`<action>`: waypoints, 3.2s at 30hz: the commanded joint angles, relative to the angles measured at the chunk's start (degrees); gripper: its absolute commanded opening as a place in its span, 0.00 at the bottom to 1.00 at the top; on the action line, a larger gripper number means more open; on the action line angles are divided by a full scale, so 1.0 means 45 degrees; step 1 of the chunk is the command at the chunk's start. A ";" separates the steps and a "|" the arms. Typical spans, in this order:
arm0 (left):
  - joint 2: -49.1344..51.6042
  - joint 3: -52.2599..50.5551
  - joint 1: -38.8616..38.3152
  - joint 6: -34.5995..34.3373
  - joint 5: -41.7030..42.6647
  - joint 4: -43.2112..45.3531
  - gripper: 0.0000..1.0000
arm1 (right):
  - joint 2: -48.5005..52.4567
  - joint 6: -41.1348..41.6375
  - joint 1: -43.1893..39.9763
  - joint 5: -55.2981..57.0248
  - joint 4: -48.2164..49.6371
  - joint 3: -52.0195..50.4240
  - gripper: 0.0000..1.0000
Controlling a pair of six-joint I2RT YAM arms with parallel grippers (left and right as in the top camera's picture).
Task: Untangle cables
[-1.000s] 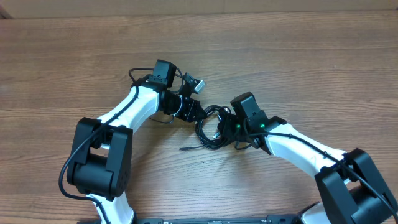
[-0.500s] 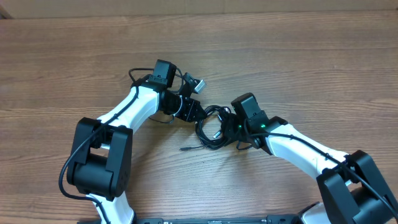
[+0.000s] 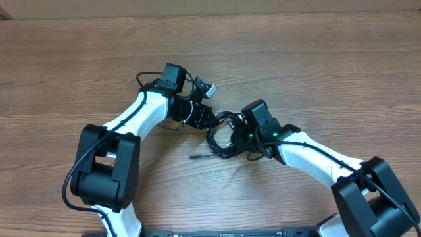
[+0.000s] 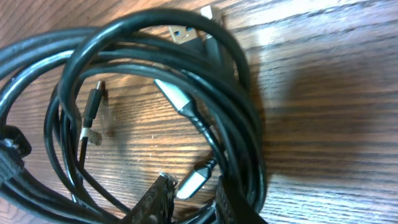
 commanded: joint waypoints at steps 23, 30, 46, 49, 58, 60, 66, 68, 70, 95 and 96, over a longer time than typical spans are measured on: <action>0.0117 -0.0068 -0.0107 -0.0068 0.0325 0.0058 0.04 | -0.0806 -0.1132 0.0107 0.0923 -0.0350 0.0568 0.40; 0.0117 -0.0068 -0.0107 -0.0073 0.0330 0.0097 0.04 | -0.0908 -0.1428 0.0107 0.1768 -0.0583 0.0563 0.40; 0.0117 -0.0068 -0.0107 -0.0068 0.0325 0.0087 0.04 | 0.0408 0.0155 0.0112 0.0602 -0.0044 0.0325 0.39; 0.0117 -0.0068 -0.0107 -0.0068 0.0325 0.0092 0.04 | 0.0442 0.0180 0.0112 0.0607 0.0117 0.0350 0.40; 0.0117 -0.0068 -0.0107 -0.0068 0.0330 0.0092 0.04 | -0.0641 -0.1122 -0.0049 0.0918 -0.0321 0.0971 0.40; 0.0117 -0.0068 -0.0107 -0.0068 0.0330 0.0092 0.04 | -0.0646 -0.1107 -0.0117 0.1054 -0.0505 0.0971 0.40; 0.0117 -0.0068 -0.0107 -0.0073 0.0330 0.0087 0.04 | -0.0233 -0.0971 -0.0131 0.1666 -0.1161 0.0967 0.40; 0.0117 -0.0068 -0.0107 -0.0068 0.0330 0.0087 0.04 | -0.0151 -0.0894 -0.0131 0.1608 -0.1083 0.0967 0.40; 0.0117 -0.0068 -0.0107 -0.0068 0.0330 0.0087 0.04 | -0.0112 -0.0622 -0.0131 0.1613 -0.1112 0.0967 0.39; 0.0117 -0.0068 -0.0107 -0.0068 0.0330 0.0097 0.04 | 0.1039 -0.0321 -0.0097 -0.0053 -0.0432 0.0971 0.16; 0.0117 -0.0068 -0.0107 -0.0068 0.0325 0.0097 0.04 | 0.1039 -0.0359 -0.0049 -0.0146 -0.0418 0.0971 0.17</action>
